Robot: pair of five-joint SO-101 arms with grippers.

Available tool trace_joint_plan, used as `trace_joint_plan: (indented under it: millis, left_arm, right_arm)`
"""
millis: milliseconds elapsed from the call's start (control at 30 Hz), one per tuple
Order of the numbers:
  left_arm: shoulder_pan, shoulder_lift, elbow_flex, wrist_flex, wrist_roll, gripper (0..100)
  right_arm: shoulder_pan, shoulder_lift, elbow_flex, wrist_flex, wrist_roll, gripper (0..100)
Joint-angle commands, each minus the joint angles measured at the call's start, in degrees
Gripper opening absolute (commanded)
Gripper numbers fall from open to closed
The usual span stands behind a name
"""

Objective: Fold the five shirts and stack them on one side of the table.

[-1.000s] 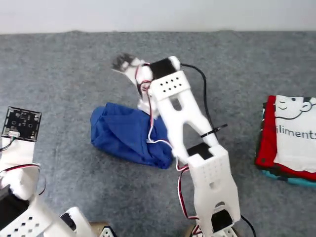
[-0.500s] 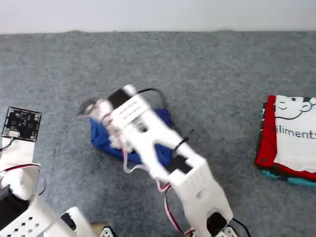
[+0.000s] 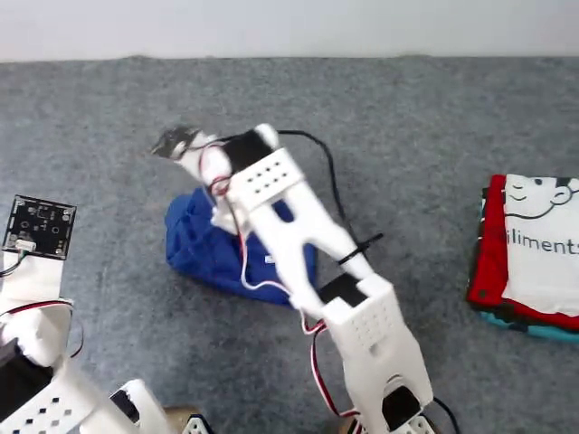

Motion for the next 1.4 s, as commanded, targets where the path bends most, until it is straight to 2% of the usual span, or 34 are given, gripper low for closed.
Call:
trace_joint_plan:
  millis: [0, 167, 267, 400, 500, 700, 833, 900, 1033, 1367]
  left_arm:
    - [0.0, -0.3, -0.2, -1.6, -0.2, 2]
    - [-0.1, -0.6, -0.5, -1.4, -0.2, 2]
    - [-3.0, -0.6, -0.5, -1.6, -0.2, 2]
    - [-7.3, -0.6, -0.6, -1.6, -0.4, 2]
    - [-8.7, -0.6, -0.6, -1.6, -0.4, 2]
    - [-8.8, -0.6, -0.5, -1.6, -0.4, 2]
    - [-8.7, -0.6, -0.2, -1.6, -0.4, 2]
    - [-8.7, -0.4, -0.2, -1.6, -0.3, 2]
    - [-8.7, -0.5, -0.2, -1.6, -0.3, 2]
    - [-8.7, -0.6, -0.2, -1.3, -0.3, 2]
  right_arm:
    - [0.4, 2.5, -1.3, 2.1, 1.5, 1.6]
    - [-9.2, 9.0, -5.6, 2.0, 1.4, 1.4]
    - [-15.4, 12.1, -10.0, 1.7, 1.4, 1.4]
    - [-17.8, 13.5, -17.8, 2.0, 0.8, 1.4]
    - [-14.6, 13.4, -21.4, 2.2, 0.0, 1.4]
    - [-1.6, 9.1, -22.4, 2.2, -0.2, 2.3]
    - [4.8, 6.1, -16.7, 2.3, -0.7, 13.2]
    - [6.7, 4.9, -12.9, 2.2, -4.8, 18.8]
    - [7.7, 4.4, -7.7, 2.2, -10.5, 20.9]
    - [5.8, 8.8, -6.4, -0.7, -10.9, 20.9]
